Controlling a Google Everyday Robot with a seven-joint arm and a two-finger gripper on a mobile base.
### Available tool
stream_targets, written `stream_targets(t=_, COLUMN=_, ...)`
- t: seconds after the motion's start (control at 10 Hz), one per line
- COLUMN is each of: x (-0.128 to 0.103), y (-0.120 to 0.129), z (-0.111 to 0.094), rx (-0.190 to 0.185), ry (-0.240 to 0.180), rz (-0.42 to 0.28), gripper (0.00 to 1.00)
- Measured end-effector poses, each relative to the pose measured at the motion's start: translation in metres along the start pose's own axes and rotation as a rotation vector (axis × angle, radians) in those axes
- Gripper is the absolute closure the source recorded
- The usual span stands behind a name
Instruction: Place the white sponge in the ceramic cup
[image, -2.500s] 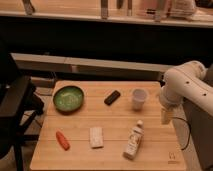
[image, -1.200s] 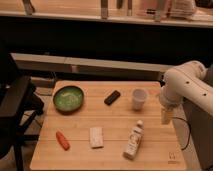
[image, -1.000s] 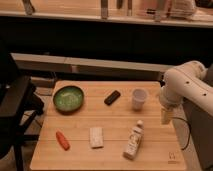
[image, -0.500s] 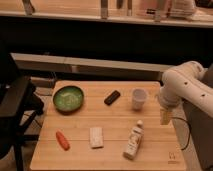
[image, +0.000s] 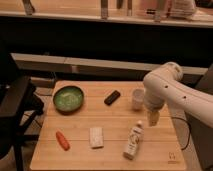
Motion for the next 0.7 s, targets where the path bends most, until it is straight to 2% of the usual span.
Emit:
stream_targets(t=0.1, x=-0.004, y=-0.001, z=0.000, rx=0.000, ry=0.000, rz=-0.012, gripper=0.20)
stream_targets(t=0.4, x=-0.038, y=-0.014, z=0.006, rx=-0.007, ry=0.002, rz=-0.086, gripper=0.20)
stream_targets(t=0.7, x=-0.049, y=-0.011, z=0.010, rx=-0.011, ry=0.008, rz=-0.161, gripper=0.20)
